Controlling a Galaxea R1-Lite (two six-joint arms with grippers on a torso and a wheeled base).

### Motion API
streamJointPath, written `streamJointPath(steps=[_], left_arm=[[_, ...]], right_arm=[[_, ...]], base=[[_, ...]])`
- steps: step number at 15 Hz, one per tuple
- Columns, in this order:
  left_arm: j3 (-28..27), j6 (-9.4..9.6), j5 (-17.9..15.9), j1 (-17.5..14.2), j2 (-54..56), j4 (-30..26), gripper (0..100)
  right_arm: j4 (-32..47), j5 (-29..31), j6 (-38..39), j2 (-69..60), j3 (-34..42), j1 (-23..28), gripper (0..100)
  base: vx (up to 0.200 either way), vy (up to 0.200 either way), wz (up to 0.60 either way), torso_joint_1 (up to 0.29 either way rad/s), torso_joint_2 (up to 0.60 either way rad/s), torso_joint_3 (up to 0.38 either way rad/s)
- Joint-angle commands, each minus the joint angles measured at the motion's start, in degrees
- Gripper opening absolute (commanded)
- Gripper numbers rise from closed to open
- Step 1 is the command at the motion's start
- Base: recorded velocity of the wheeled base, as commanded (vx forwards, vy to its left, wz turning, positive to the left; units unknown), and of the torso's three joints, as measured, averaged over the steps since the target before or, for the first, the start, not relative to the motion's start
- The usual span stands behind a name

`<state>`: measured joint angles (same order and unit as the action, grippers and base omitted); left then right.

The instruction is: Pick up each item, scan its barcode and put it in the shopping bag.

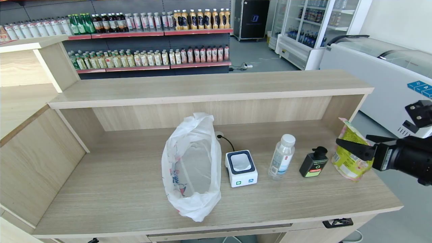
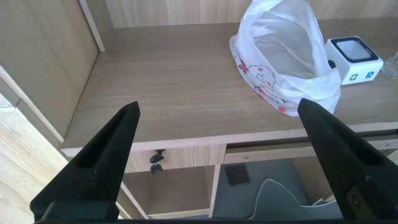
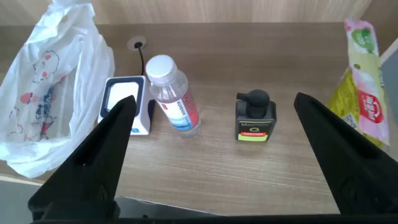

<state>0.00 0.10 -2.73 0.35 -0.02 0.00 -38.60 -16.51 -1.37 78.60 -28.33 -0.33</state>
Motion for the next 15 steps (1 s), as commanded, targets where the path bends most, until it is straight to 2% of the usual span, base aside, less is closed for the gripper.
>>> streamJointPath(steps=[1,6,10,15], left_arm=[[0.0,-0.01,0.01,0.0,-0.06,0.0,100],[0.0,-0.01,0.01,0.0,-0.06,0.0,100],[0.0,-0.01,0.01,0.0,-0.06,0.0,100],[0.0,-0.01,0.01,0.0,-0.06,0.0,100]], right_arm=[[-0.34,0.16,-1.18,7.97,-1.82,-1.96,100],[-4.38,-0.19,-10.76,15.44,-2.34,-2.57,100],[-14.05,-0.9,-12.7,22.65,-0.5,-3.36,100],[-22.66,-7.31,-13.75,29.94,-0.23,-3.36,100]], base=[[0.0,0.0,0.0,0.0,0.0,0.0],[0.0,0.0,0.0,0.0,0.0,0.0],[0.0,0.0,0.0,0.0,0.0,0.0],[0.0,0.0,0.0,0.0,0.0,0.0]])
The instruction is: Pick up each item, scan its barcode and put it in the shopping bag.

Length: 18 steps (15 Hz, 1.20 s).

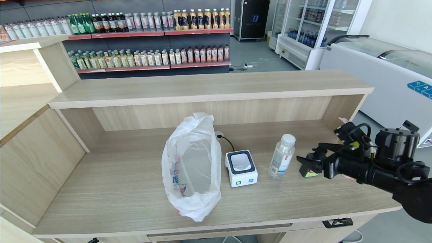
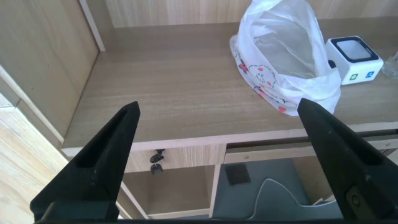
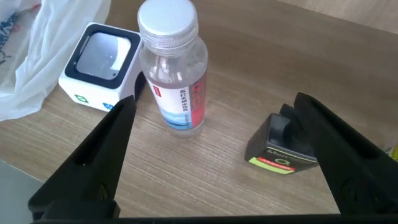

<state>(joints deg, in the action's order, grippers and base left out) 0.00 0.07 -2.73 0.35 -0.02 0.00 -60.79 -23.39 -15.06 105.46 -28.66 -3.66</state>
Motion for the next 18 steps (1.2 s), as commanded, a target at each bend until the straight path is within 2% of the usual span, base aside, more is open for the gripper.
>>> streamJointPath(steps=[1,10,13,18], left_arm=[[0.0,0.01,0.01,0.0,-0.06,0.0,100],[0.0,0.01,0.01,0.0,-0.06,0.0,100],[0.0,0.01,0.01,0.0,-0.06,0.0,100],[0.0,0.01,0.01,0.0,-0.06,0.0,100]], right_arm=[[-1.78,-2.01,-0.15,3.96,0.54,-0.03,100],[-15.58,-6.93,0.03,14.07,0.89,-0.03,100],[-16.73,-8.42,0.03,15.48,0.8,-0.03,100],[-20.15,-14.49,0.03,18.38,-1.13,-0.12,100]], base=[[0.0,0.0,0.0,0.0,0.0,0.0],[0.0,0.0,0.0,0.0,0.0,0.0],[0.0,0.0,0.0,0.0,0.0,0.0],[0.0,0.0,0.0,0.0,0.0,0.0]])
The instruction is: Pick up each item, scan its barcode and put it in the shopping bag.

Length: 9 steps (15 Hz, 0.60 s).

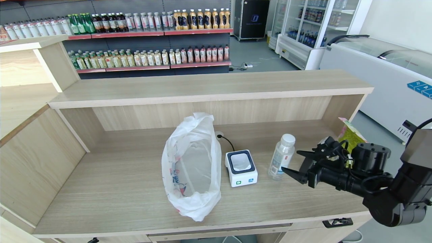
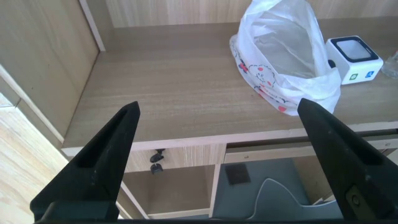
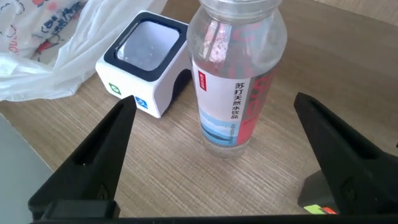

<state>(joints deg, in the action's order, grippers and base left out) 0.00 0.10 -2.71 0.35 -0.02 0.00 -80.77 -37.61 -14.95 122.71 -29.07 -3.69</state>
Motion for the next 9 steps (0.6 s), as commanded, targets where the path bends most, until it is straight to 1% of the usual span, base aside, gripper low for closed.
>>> streamJointPath(steps=[1,3,8,9], left_arm=[[0.0,-0.01,-0.02,0.0,-0.06,0.0,100],[0.0,-0.01,-0.02,0.0,-0.06,0.0,100],[0.0,-0.01,-0.02,0.0,-0.06,0.0,100],[0.0,-0.01,-0.02,0.0,-0.06,0.0,100]], right_arm=[[-1.05,-0.36,-0.08,1.65,-0.98,-0.09,100],[-2.19,-0.89,0.09,2.36,-1.51,0.0,100],[-2.28,-3.0,0.09,4.2,-3.71,0.0,100],[-2.28,-3.17,0.09,4.99,-5.29,0.0,100]], base=[[0.0,0.0,0.0,0.0,0.0,0.0],[0.0,0.0,0.0,0.0,0.0,0.0],[0.0,0.0,0.0,0.0,0.0,0.0],[0.0,0.0,0.0,0.0,0.0,0.0]])
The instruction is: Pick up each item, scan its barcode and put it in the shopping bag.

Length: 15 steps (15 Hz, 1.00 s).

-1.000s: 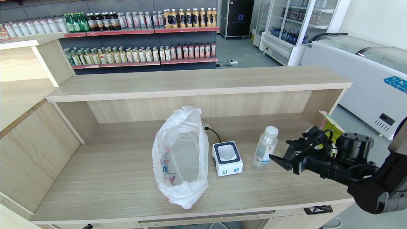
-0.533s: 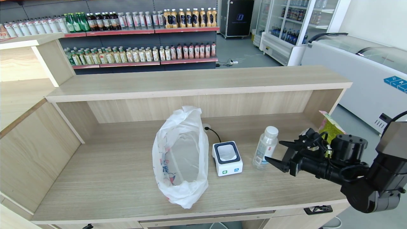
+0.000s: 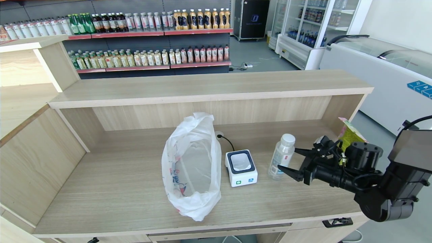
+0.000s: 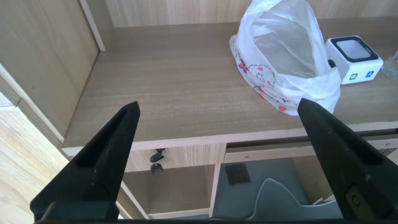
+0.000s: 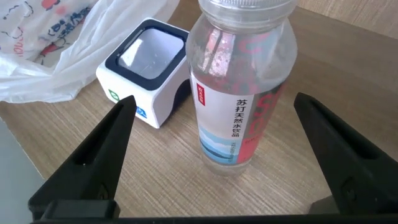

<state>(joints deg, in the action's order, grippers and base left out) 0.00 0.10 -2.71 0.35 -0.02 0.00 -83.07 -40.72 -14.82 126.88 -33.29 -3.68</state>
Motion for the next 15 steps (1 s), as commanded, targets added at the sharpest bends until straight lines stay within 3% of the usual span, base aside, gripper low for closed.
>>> streamJointPath(steps=[1,6,15], left_arm=[[0.0,-0.01,-0.02,0.0,-0.06,0.0,100],[0.0,-0.01,-0.02,0.0,-0.06,0.0,100],[0.0,-0.01,-0.02,0.0,-0.06,0.0,100]], right_arm=[[0.01,-0.42,0.06,1.26,-1.69,-0.01,100],[0.01,-4.02,0.23,2.93,-3.71,-0.01,100],[0.01,-4.55,1.02,5.57,-7.93,-0.01,100]], base=[[0.0,0.0,0.0,0.0,0.0,0.0],[0.0,0.0,0.0,0.0,0.0,0.0],[0.0,0.0,0.0,0.0,0.0,0.0]])
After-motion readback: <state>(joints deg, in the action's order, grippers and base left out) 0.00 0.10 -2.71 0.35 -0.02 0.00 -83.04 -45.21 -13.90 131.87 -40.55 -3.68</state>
